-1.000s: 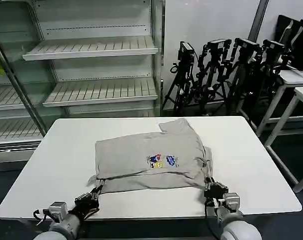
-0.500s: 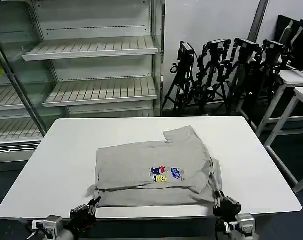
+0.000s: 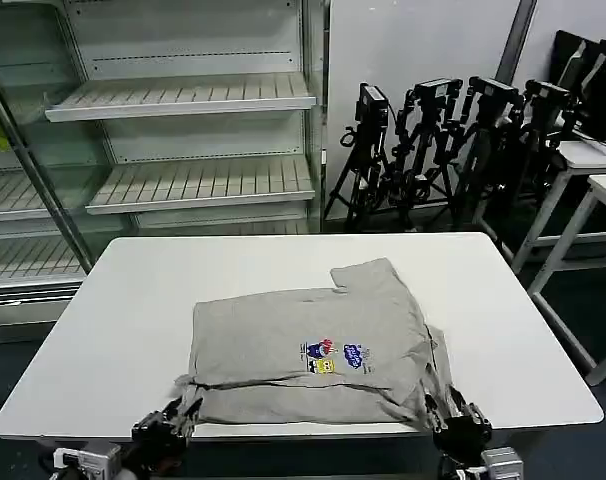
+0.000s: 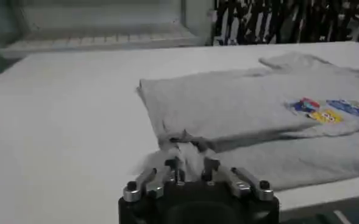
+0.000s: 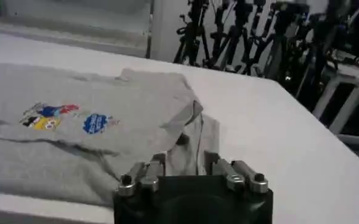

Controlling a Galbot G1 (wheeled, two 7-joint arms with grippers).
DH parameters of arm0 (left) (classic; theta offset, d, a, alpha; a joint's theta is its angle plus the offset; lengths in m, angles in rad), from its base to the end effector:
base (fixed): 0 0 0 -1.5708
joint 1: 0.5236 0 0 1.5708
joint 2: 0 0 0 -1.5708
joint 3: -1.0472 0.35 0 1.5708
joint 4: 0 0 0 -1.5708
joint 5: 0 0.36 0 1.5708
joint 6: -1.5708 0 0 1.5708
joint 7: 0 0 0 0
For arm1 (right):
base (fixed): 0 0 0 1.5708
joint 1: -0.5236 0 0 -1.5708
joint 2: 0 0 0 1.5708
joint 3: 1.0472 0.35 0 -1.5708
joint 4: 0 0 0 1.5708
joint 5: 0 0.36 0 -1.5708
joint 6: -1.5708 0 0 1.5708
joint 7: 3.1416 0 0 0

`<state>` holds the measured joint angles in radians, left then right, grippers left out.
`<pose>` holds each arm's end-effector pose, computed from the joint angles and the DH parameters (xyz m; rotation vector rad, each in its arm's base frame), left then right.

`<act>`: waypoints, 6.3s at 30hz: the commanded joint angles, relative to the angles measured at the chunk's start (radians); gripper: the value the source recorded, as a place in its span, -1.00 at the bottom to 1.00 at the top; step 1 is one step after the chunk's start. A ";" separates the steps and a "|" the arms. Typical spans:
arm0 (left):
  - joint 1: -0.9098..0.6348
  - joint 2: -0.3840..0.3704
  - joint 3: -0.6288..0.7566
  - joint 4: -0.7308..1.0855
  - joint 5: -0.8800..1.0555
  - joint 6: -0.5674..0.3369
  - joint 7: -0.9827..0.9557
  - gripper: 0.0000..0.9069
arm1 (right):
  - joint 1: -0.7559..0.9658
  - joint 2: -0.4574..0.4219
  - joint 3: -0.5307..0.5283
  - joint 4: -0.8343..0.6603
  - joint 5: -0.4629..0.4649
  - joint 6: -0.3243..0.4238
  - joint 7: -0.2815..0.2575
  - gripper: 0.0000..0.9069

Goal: Fold and organize the clothes.

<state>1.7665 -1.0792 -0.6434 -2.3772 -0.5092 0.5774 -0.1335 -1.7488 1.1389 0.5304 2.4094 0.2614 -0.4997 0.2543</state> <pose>0.1430 0.0688 -0.2122 -0.2068 -2.6094 -0.0617 0.1360 -0.0359 -0.2119 0.0530 -2.7520 0.2522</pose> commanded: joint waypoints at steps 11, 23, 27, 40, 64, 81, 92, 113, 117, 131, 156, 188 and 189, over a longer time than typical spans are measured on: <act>-0.221 -0.010 -0.090 -0.010 -0.154 -0.015 -0.166 1.00 | 0.430 -0.031 -0.044 -0.150 0.088 0.004 0.054 1.00; -0.657 0.005 0.249 0.412 -0.056 0.001 -0.183 1.00 | 0.989 0.038 -0.309 -0.692 0.086 -0.077 0.070 1.00; -0.744 0.012 0.315 0.500 -0.051 0.002 -0.184 1.00 | 1.072 0.054 -0.326 -0.811 0.089 -0.078 0.065 1.00; -0.909 -0.013 0.431 0.731 -0.053 0.002 -0.180 1.00 | 1.255 0.140 -0.354 -1.136 0.100 -0.078 0.030 1.00; -0.862 0.009 0.407 0.727 -0.091 0.001 -0.103 -0.96 | 1.333 0.244 -0.366 -1.381 0.304 -0.081 -0.010 -1.00; -0.838 0.025 0.390 0.708 -0.099 0.000 -0.048 -0.96 | 1.297 0.235 -0.375 -1.332 0.346 -0.079 -0.028 -1.00; -0.836 0.032 0.358 0.694 -0.131 -0.028 -0.041 -0.96 | 1.257 0.211 -0.347 -1.201 0.376 -0.012 -0.022 -1.00; -0.680 0.109 0.250 0.447 -0.125 -0.059 -0.025 -0.96 | 1.010 0.054 -0.299 -0.709 0.419 0.025 0.005 -1.00; -0.618 0.134 0.225 0.398 -0.112 -0.060 -0.010 -0.96 | 0.930 0.018 -0.268 -0.603 0.401 0.027 0.001 -1.00; -0.400 0.183 0.172 0.238 0.056 -0.084 0.016 -0.96 | 0.448 -0.016 -0.037 -0.273 0.304 0.041 -0.050 -1.00; -0.287 0.118 0.168 0.272 0.251 -0.136 0.021 1.00 | 0.251 0.080 -0.025 -0.194 0.090 0.028 -0.046 1.00; -0.292 -0.221 0.194 0.277 -0.080 -0.035 -0.219 -0.96 | 0.098 0.146 0.027 -0.066 0.038 0.064 -0.039 1.00; -0.289 -0.221 0.193 0.275 -0.085 -0.035 -0.218 -0.96 | 0.096 0.147 0.027 -0.063 0.038 0.064 -0.039 1.00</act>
<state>1.4893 -1.2469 -0.4699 -2.1329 -0.5194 0.5186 -0.3282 -1.6333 1.2800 0.5539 2.3312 0.3056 -0.4359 0.2149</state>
